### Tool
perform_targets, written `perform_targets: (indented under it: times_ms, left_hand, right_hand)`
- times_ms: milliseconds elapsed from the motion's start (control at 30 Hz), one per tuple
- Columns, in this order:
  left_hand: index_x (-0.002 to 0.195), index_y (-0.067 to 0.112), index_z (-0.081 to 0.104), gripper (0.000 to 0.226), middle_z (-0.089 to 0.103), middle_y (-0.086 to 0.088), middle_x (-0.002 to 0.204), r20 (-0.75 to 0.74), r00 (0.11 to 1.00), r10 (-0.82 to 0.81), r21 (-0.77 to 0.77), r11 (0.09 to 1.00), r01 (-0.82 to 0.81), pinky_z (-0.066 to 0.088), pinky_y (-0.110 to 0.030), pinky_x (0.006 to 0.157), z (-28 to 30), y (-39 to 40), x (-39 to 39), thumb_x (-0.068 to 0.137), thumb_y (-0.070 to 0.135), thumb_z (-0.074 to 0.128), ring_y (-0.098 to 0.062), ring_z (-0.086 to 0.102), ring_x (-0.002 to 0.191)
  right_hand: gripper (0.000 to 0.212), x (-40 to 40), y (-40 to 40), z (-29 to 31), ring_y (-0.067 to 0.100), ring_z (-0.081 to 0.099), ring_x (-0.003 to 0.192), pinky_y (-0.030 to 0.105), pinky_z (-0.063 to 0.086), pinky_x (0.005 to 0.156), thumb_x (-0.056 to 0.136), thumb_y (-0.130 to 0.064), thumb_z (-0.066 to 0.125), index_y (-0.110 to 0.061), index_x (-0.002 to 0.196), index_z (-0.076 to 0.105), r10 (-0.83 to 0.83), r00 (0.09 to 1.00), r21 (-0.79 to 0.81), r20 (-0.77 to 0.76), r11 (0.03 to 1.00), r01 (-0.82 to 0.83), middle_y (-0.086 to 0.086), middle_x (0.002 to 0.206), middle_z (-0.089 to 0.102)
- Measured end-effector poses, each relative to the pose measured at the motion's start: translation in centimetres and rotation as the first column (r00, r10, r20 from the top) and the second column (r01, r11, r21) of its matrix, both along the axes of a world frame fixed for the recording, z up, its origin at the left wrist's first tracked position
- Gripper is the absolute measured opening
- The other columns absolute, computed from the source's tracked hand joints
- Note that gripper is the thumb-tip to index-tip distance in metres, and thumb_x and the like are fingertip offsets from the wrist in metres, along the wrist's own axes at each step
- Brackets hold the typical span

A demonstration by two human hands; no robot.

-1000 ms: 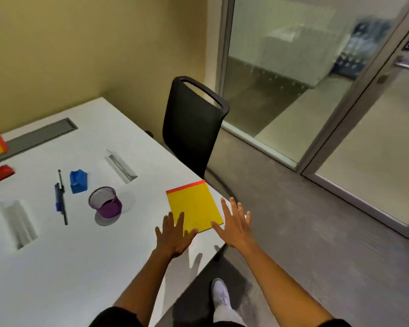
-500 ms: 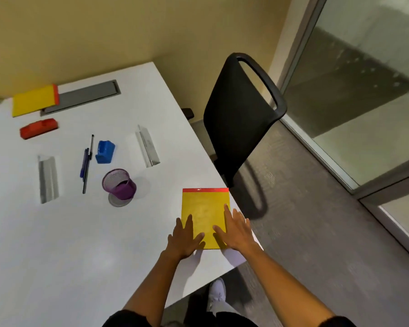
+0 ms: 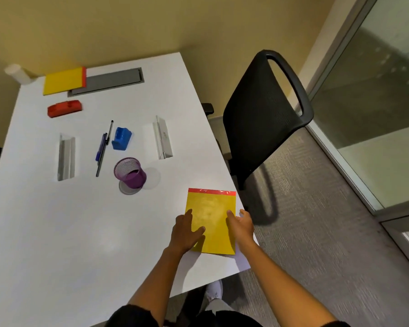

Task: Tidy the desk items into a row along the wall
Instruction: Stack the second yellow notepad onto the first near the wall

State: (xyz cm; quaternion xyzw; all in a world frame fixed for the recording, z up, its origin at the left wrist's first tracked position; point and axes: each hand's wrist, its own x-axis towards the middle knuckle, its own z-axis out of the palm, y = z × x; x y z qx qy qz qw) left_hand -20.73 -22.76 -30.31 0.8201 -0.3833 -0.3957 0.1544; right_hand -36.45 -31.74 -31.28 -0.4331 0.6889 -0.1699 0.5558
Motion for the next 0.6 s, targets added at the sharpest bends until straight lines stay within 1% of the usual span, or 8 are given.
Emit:
perform_targets:
  times_ms: [133,200,233,300,367,467,533,600]
  left_hand:
    - [0.149,0.018,0.02,0.092,0.035,-0.014,0.15,-0.192,0.962,0.196,0.028,0.981,-0.194,0.036,-0.044,0.109,0.3,1.1,0.3,0.076,0.042,0.072,-0.031,0.034,0.137]
    - [0.149,0.019,0.02,0.103,0.03,-0.013,0.154,-0.33,0.882,0.336,0.087,0.941,-0.326,0.041,-0.048,0.106,0.5,1.7,0.5,0.066,0.044,0.075,-0.032,0.037,0.137]
    - [0.149,0.019,0.019,0.102,0.027,-0.011,0.155,-0.378,0.843,0.382,0.12,0.923,-0.365,0.045,-0.046,0.102,0.6,2.1,0.6,0.068,0.04,0.077,-0.032,0.039,0.136]
    - [0.149,0.017,0.02,0.091,0.027,-0.011,0.155,-0.447,0.776,0.445,0.171,0.894,-0.414,0.051,-0.041,0.091,0.7,2.7,0.4,0.078,0.027,0.076,-0.034,0.045,0.13]
    - [0.146,0.014,0.028,0.078,0.038,-0.013,0.149,-0.464,0.752,0.468,0.163,0.88,-0.447,0.052,-0.04,0.083,0.8,3.2,0.2,0.082,0.018,0.072,-0.033,0.053,0.122]
    - [0.125,0.008,0.056,0.043,0.064,-0.016,0.118,-0.419,0.777,0.469,0.108,0.876,-0.47,0.056,-0.042,0.077,0.9,3.9,0.3,0.084,0.008,0.064,-0.031,0.066,0.096]
    - [0.101,0.003,0.067,0.021,0.068,-0.023,0.103,-0.413,0.783,0.466,0.078,0.874,-0.479,0.054,-0.041,0.072,1.1,4.7,0.7,0.082,0.002,0.059,-0.031,0.065,0.08]
    - [0.095,0.002,0.068,0.018,0.068,-0.025,0.097,-0.409,0.783,0.469,0.059,0.87,-0.49,0.05,-0.035,0.066,1.3,6.1,1.1,0.08,0.0,0.058,-0.028,0.062,0.072]
  right_hand:
    - [0.052,-0.8,0.4,0.1,0.034,0.053,0.12,0.042,0.045,0.097,0.092,-0.023,0.061,-0.006,0.138,0.043,-0.073,0.997,0.076,0.039,0.995,0.069,0.015,0.138,0.051]
    - [0.025,-1.1,0.8,-0.1,0.032,0.06,0.097,0.039,0.049,0.083,0.092,-0.011,0.058,-0.004,0.116,0.061,-0.034,0.999,0.079,0.042,0.996,0.03,0.017,0.116,0.063]
    - [0.014,-1.4,1.1,-0.2,0.029,0.059,0.084,0.035,0.047,0.074,0.09,-0.005,0.056,-0.004,0.1,0.066,-0.008,0.999,0.071,0.041,0.997,0.005,0.017,0.1,0.066]
    - [0.013,-1.8,1.6,-0.2,0.024,0.051,0.07,0.031,0.04,0.065,0.087,0.0,0.054,0.0,0.084,0.067,0.03,0.999,0.051,0.025,0.998,-0.031,0.015,0.081,0.061]
    - [0.013,-2.2,2.0,0.1,0.022,0.051,0.071,0.031,0.041,0.066,0.087,-0.001,0.055,-0.002,0.085,0.068,0.062,0.998,0.048,0.014,0.997,-0.063,0.012,0.079,0.061]
    - [0.01,-2.3,2.4,0.3,0.022,0.057,0.08,0.031,0.045,0.071,0.09,-0.009,0.059,-0.012,0.092,0.067,0.13,0.991,0.042,0.025,0.99,-0.131,0.008,0.089,0.065]
    - [0.014,-2.0,2.7,0.1,0.024,0.059,0.088,0.033,0.047,0.076,0.09,-0.013,0.06,-0.012,0.102,0.068,0.17,0.985,0.015,0.024,0.985,-0.171,0.009,0.1,0.067]
    - [0.021,-1.5,3.7,0.3,0.025,0.059,0.096,0.036,0.049,0.084,0.092,-0.017,0.061,-0.013,0.112,0.065,0.193,0.981,-0.002,0.025,0.981,-0.193,0.006,0.108,0.065]
